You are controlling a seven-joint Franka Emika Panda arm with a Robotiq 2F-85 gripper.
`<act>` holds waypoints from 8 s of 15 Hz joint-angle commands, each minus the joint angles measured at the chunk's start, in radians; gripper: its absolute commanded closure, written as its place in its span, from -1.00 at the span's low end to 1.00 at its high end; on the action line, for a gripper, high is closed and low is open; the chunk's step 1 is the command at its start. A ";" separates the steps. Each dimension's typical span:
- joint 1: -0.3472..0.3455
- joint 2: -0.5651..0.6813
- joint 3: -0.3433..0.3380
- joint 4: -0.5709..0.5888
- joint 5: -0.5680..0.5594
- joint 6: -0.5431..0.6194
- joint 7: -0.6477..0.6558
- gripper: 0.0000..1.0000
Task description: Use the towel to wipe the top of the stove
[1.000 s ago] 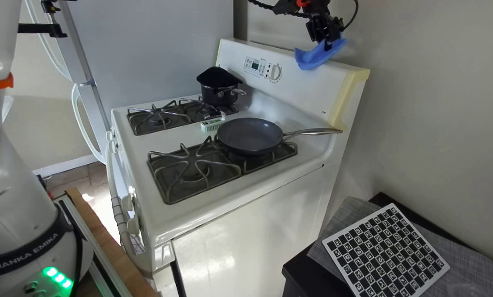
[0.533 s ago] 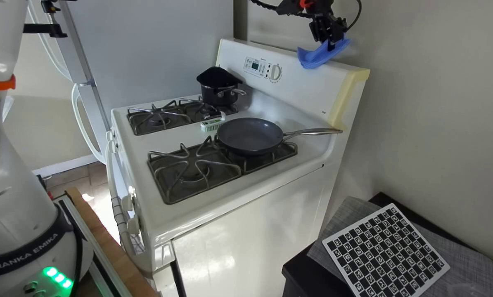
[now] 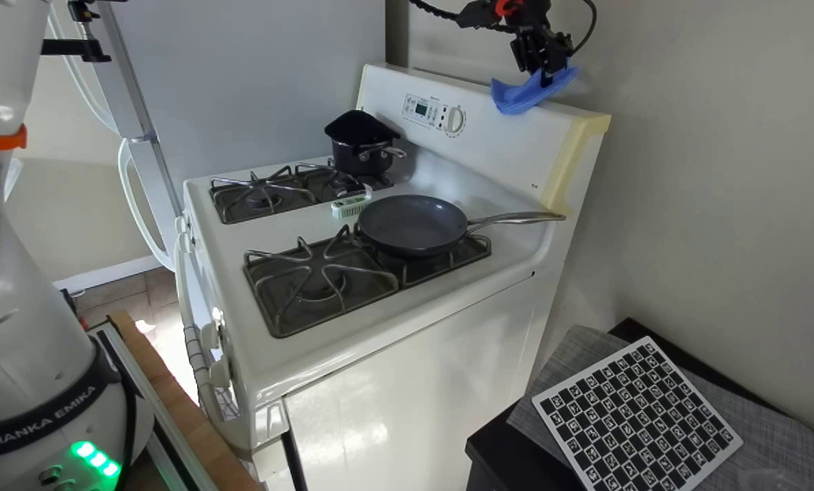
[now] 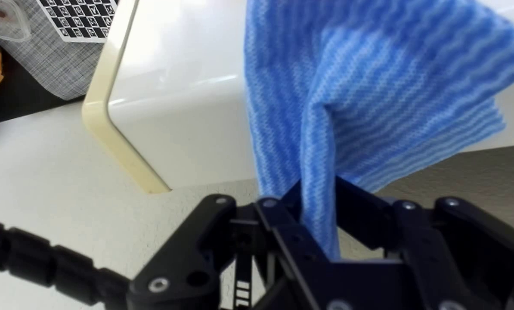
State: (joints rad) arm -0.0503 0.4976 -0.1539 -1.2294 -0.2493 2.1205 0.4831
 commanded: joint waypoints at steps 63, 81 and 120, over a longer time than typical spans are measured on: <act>0.118 0.115 0.097 0.126 0.050 -0.129 -0.082 1.00; 0.054 0.032 0.066 0.040 0.009 -0.174 -0.077 1.00; 0.077 0.091 0.069 0.084 0.028 -0.089 -0.175 1.00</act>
State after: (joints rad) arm 0.0234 0.5320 -0.1091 -1.1799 -0.2471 2.0169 0.3268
